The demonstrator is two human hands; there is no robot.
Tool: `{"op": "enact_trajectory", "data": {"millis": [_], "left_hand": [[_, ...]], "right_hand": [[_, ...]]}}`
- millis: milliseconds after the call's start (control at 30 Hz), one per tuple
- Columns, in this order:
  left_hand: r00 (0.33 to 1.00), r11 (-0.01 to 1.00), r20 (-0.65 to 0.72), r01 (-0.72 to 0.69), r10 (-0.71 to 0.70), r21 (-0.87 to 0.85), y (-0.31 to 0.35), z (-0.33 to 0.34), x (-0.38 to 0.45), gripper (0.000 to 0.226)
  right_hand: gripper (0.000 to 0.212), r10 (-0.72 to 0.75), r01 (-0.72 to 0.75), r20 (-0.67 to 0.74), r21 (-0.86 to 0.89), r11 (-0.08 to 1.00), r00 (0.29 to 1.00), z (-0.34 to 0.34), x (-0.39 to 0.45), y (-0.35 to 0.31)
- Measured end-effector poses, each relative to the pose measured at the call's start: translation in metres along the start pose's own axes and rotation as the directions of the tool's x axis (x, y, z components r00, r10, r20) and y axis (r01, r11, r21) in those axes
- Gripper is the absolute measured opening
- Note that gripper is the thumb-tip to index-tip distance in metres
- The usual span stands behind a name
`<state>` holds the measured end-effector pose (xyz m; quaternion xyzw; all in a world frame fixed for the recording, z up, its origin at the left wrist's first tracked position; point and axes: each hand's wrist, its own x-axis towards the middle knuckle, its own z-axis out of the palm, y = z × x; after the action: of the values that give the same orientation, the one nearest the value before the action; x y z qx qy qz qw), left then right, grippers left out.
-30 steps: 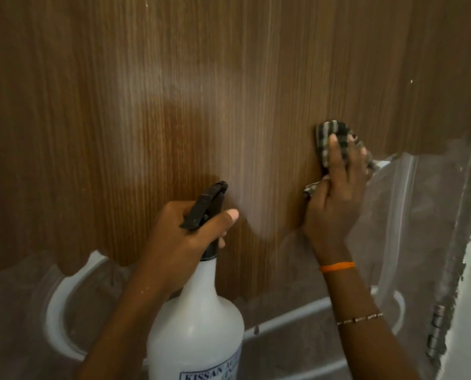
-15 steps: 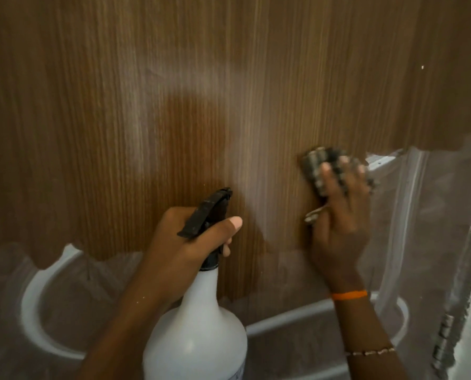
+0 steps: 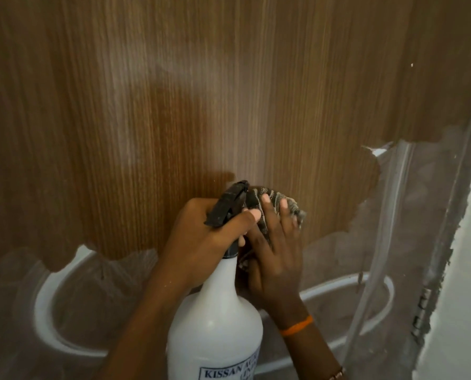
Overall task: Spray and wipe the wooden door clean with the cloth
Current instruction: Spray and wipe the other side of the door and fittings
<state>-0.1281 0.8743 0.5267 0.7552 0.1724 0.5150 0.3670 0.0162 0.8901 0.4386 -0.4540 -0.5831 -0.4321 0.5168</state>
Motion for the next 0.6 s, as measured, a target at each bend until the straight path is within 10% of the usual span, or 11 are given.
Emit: {"op": "enact_trajectory", "data": {"millis": [200, 600], "left_hand": [[0.998, 1.000, 0.065, -0.010, 0.012, -0.029, -0.006, 0.011, 0.001, 0.043], [0.996, 0.999, 0.086, 0.022, -0.020, -0.028, 0.006, 0.060, 0.005, 0.045]], "right_hand": [[0.049, 0.002, -0.004, -0.044, -0.044, 0.999, 0.999, -0.018, 0.003, 0.052], [0.061, 0.526, -0.530, -0.183, 0.029, 0.848, 0.831, -0.056, -0.007, 0.135]]}}
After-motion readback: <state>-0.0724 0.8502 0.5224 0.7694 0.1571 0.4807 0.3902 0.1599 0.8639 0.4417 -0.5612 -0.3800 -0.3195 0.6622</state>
